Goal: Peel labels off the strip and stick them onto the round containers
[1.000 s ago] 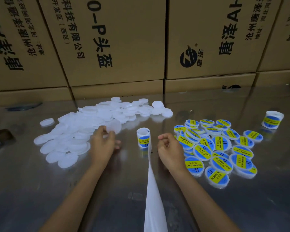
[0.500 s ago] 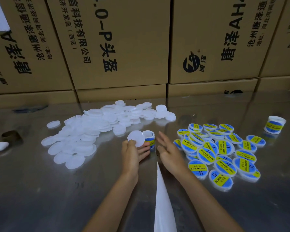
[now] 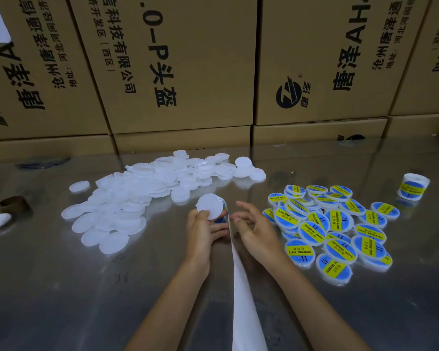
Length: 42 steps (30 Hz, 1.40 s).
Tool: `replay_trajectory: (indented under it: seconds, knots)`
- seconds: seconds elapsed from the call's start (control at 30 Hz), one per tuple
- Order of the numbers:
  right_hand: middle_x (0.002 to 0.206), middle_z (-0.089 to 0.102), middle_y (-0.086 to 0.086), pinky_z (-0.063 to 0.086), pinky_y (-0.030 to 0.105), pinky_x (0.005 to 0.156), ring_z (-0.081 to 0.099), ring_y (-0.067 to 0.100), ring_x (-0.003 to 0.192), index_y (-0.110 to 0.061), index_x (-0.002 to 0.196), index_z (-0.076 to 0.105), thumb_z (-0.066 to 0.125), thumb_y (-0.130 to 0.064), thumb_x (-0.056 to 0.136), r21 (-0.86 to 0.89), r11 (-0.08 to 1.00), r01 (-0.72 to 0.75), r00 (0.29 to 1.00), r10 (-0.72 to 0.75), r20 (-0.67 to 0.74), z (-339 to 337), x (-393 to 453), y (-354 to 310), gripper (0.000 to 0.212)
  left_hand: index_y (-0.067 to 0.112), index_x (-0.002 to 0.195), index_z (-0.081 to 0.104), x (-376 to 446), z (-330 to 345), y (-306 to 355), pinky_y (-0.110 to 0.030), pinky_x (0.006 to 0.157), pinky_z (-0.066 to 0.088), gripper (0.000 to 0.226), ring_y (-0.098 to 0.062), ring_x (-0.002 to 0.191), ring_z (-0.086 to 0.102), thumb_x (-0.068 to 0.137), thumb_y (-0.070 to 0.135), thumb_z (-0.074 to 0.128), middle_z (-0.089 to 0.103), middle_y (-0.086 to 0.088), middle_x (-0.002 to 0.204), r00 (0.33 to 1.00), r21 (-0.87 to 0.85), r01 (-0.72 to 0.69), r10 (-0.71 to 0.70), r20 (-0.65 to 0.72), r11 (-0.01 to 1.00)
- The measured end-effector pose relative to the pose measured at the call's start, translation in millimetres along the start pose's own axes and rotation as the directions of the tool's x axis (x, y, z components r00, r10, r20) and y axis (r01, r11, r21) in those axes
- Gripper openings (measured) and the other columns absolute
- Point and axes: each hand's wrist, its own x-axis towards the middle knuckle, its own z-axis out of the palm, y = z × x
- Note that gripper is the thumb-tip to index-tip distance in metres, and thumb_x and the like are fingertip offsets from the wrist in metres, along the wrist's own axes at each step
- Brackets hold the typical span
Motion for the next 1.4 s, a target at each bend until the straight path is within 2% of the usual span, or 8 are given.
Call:
replay_trajectory:
  seconds: [0.17, 0.3, 0.47, 0.63, 0.87, 1.0, 1.23, 1.4]
  knots:
    - [0.085, 0.069, -0.005, 0.048, 0.019, 0.080, 0.061, 0.007, 0.078, -0.021, 0.127, 0.056, 0.063, -0.006, 0.091, -0.007, 1.000, -0.006, 1.000, 0.006, 0.000, -0.5, -1.0, 1.6, 0.040, 0.002, 0.113, 0.052, 0.3, 0.3, -2.0, -0.035, 0.068, 0.056, 0.020, -0.029, 0.072, 0.069, 0.098, 0.009, 0.041, 0.071, -0.026, 0.101, 0.999, 0.045, 0.024, -0.022, -0.027, 0.999]
    - [0.073, 0.063, -0.010, 0.049, 0.024, 0.075, 0.056, -0.003, 0.064, -0.037, 0.103, 0.056, 0.077, -0.017, 0.082, -0.079, 0.997, -0.007, 0.999, 0.003, -0.055, 2.8, 1.8, 6.6, 0.036, 0.003, 0.109, 0.056, 2.2, 0.8, -2.8, -0.043, 0.081, 0.051, 0.019, -0.033, 0.086, 0.064, 0.096, 0.011, 0.045, 0.065, -0.032, 0.115, 0.998, 0.060, 0.043, -0.040, -0.054, 0.997]
    - [0.075, 0.059, -0.011, 0.054, 0.035, 0.074, 0.056, 0.006, 0.069, -0.030, 0.083, 0.055, 0.084, -0.034, 0.072, -0.219, 0.975, -0.023, 0.984, -0.016, -0.176, 4.1, 4.5, 10.0, 0.032, 0.000, 0.119, 0.056, 3.9, -1.2, -2.9, -0.055, 0.089, 0.053, 0.029, -0.041, 0.095, 0.067, 0.095, 0.013, 0.045, 0.066, -0.031, 0.116, 0.998, 0.052, 0.043, -0.042, -0.036, 0.998]
    - [0.063, 0.057, -0.013, 0.049, 0.027, 0.066, 0.055, 0.000, 0.062, -0.027, 0.072, 0.055, 0.082, -0.037, 0.074, -0.282, 0.959, -0.033, 0.982, -0.021, -0.186, 3.5, 3.1, 10.0, 0.029, 0.000, 0.120, 0.059, 4.9, -1.8, -2.5, -0.064, 0.096, 0.049, 0.032, -0.049, 0.108, 0.064, 0.094, 0.012, 0.047, 0.068, -0.028, 0.114, 0.998, 0.058, 0.051, -0.049, -0.044, 0.997]
    - [0.069, 0.059, -0.013, 0.050, 0.023, 0.068, 0.055, -0.006, 0.062, -0.027, 0.078, 0.057, 0.083, -0.031, 0.074, -0.213, 0.976, -0.040, 0.985, 0.003, -0.171, 2.9, 1.9, 7.5, 0.027, 0.001, 0.114, 0.058, 4.3, -1.4, -1.3, -0.057, 0.091, 0.052, 0.026, -0.038, 0.089, 0.067, 0.093, 0.013, 0.050, 0.068, -0.028, 0.112, 0.997, 0.052, 0.070, -0.068, -0.037, 0.996]
    - [0.059, 0.056, -0.015, 0.042, 0.018, 0.061, 0.054, -0.012, 0.064, -0.030, 0.070, 0.056, 0.082, -0.033, 0.076, -0.252, 0.967, -0.037, 0.986, -0.005, -0.167, 2.2, 1.2, 6.7, 0.027, 0.003, 0.112, 0.060, 5.1, -1.5, -1.4, -0.060, 0.093, 0.051, 0.024, -0.038, 0.090, 0.068, 0.093, 0.014, 0.051, 0.069, -0.027, 0.111, 0.997, 0.051, 0.068, -0.067, -0.032, 0.996]
    - [0.056, 0.054, -0.011, 0.046, 0.027, 0.060, 0.053, 0.001, 0.055, -0.023, 0.067, 0.052, 0.082, -0.030, 0.075, -0.250, 0.968, -0.028, 0.984, -0.017, -0.178, 2.2, -0.6, 5.2, 0.032, 0.010, 0.104, 0.061, 5.5, -2.4, -1.1, -0.064, 0.094, 0.051, 0.015, -0.046, 0.105, 0.067, 0.096, 0.014, 0.049, 0.071, -0.025, 0.110, 1.000, 0.056, -0.020, 0.019, 0.017, 0.998]
    - [0.066, 0.061, -0.007, 0.051, 0.038, 0.069, 0.059, 0.014, 0.067, -0.020, 0.072, 0.059, 0.080, -0.029, 0.077, -0.326, 0.944, 0.058, 0.982, -0.113, -0.154, 0.5, -3.7, 2.6, 0.023, 0.011, 0.098, 0.063, 1.7, -2.1, -1.1, -0.033, 0.077, 0.055, 0.014, -0.021, 0.089, 0.067, 0.097, 0.007, 0.049, 0.073, -0.005, 0.095, 0.980, 0.214, -0.157, 0.125, 0.157, 0.964]
